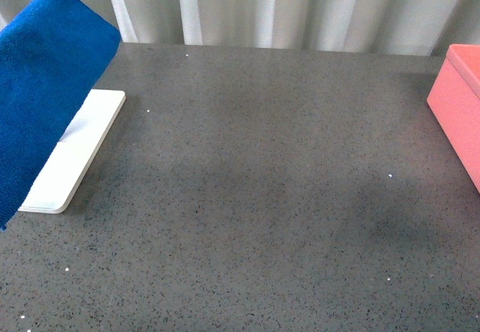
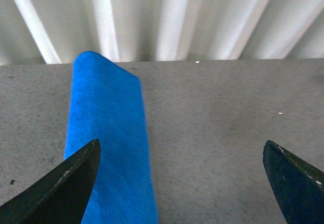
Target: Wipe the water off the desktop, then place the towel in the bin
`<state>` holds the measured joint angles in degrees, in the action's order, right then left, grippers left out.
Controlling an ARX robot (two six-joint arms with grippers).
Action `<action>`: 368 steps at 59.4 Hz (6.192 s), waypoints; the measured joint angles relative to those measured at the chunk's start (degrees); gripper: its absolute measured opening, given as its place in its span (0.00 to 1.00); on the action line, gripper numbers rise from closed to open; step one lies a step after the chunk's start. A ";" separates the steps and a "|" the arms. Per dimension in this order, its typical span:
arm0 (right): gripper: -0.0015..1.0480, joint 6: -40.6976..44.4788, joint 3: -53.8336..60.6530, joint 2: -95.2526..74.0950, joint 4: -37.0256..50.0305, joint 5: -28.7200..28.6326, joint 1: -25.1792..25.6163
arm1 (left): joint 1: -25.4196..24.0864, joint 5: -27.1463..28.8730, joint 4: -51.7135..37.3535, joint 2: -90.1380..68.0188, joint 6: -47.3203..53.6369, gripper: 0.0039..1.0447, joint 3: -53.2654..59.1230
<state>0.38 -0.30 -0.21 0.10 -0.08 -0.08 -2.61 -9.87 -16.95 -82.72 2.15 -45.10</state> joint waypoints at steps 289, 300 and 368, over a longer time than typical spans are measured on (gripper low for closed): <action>0.93 13.25 -21.33 -65.66 16.04 -38.01 5.84 | 27.65 -23.47 -41.24 -26.47 -43.17 0.04 -10.64; 0.93 14.69 -22.71 -75.08 25.57 -39.26 -1.70 | 28.94 -23.17 -41.27 -25.11 -44.96 0.04 -10.91; 0.03 15.78 -29.44 -85.59 34.27 -37.88 -8.22 | 29.44 -22.82 -39.85 -24.06 -46.73 0.04 -10.95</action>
<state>16.16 -29.74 -85.80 34.37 -37.95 -8.29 26.83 -32.69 -56.80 -106.78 -44.58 -56.05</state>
